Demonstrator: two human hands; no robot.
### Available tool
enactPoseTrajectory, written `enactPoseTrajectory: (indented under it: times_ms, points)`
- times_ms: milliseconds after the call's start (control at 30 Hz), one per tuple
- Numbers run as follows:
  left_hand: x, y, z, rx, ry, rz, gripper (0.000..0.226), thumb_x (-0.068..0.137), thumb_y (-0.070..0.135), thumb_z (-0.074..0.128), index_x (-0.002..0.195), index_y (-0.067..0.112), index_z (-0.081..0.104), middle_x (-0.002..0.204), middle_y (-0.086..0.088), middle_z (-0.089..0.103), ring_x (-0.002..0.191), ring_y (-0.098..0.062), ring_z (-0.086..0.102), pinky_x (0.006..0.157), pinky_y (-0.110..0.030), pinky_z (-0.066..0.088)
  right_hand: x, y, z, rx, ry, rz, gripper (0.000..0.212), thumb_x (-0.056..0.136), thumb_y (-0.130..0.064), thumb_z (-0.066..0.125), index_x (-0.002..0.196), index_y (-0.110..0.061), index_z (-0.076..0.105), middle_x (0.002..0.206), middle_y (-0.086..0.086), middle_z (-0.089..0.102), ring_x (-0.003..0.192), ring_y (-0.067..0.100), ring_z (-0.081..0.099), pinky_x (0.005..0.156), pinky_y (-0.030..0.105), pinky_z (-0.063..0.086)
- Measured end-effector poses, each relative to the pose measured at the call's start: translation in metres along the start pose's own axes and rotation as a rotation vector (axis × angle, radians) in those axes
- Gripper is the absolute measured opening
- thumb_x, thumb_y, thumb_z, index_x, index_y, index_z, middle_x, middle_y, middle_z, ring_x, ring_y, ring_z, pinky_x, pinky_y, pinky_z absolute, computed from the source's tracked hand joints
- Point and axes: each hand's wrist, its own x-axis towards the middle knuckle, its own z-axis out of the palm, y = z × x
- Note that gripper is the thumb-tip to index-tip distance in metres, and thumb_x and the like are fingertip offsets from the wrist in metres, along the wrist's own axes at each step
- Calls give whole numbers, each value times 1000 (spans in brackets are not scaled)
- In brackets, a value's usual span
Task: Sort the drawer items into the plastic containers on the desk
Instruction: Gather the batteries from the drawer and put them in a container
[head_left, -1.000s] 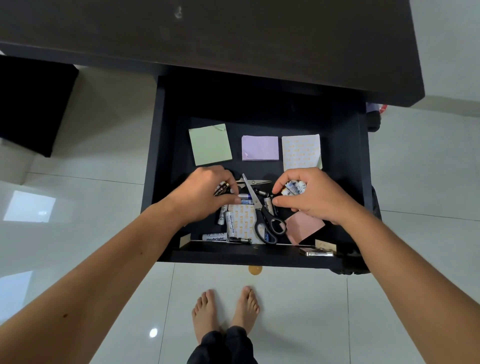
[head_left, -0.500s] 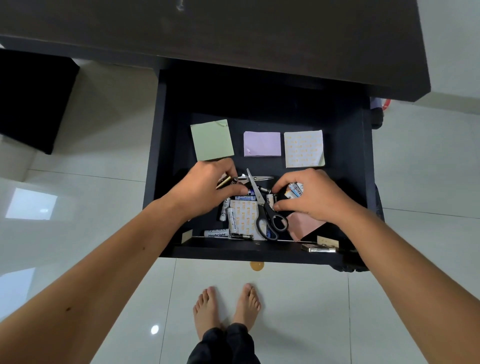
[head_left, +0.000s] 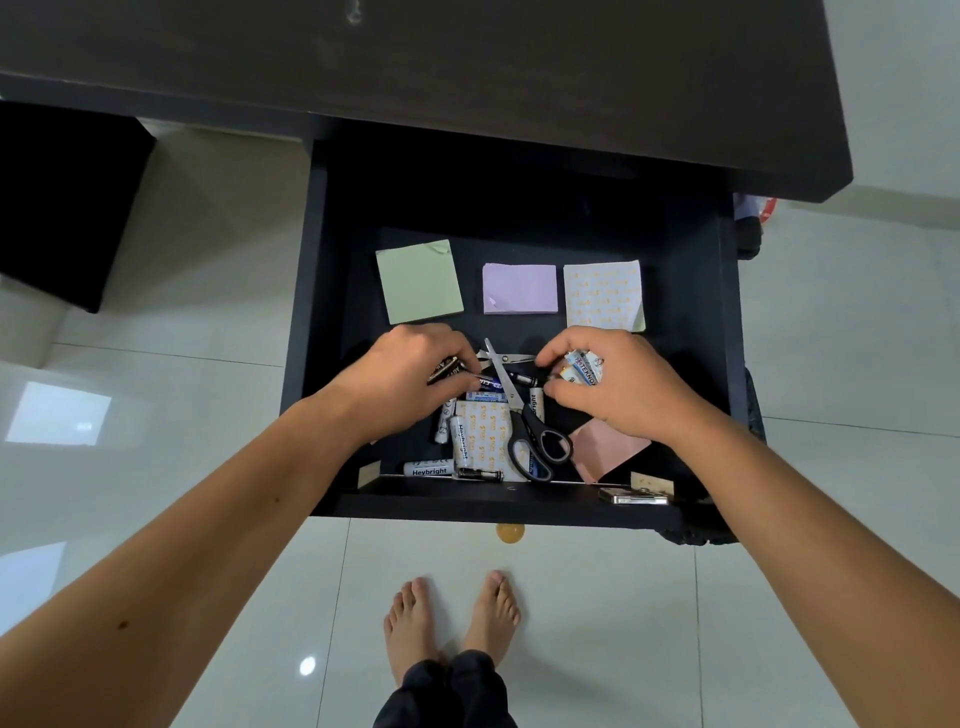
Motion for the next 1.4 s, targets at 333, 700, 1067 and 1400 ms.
enactPoseTrajectory:
  times_ms: [333,700,1067,1400]
  points:
    - [-3,5,-10,-108,11,-60,16,105,28,59,115,18,67,110,6,63,98,-11,59,80,-12,42,-2,-14,-8,139,-60,65,16,106,-12,60,105,-23,71,82,7,77,59,20,74,61,37,63]
    - [-12,13,-15,-245,11,-171,7,105,34,58,112,33,60,97,2,66,78,-15,59,67,-25,49,11,-12,9,-169,-38,-80,18,90,-33,84,105,-27,79,99,-11,67,96,13,64,81,27,47]
    - [-11,11,-16,-287,-59,-139,24,108,26,54,122,35,71,113,13,68,91,-6,62,81,-26,51,11,-19,8,-165,-7,-36,10,95,-33,77,96,-24,73,94,-7,70,84,12,64,66,26,47]
    - [-11,24,-26,-676,-105,-226,24,109,12,51,128,15,65,79,-9,65,56,-2,60,49,-12,45,-1,-13,-15,409,-157,24,40,106,-11,60,137,-36,68,73,7,60,62,14,53,48,25,39]
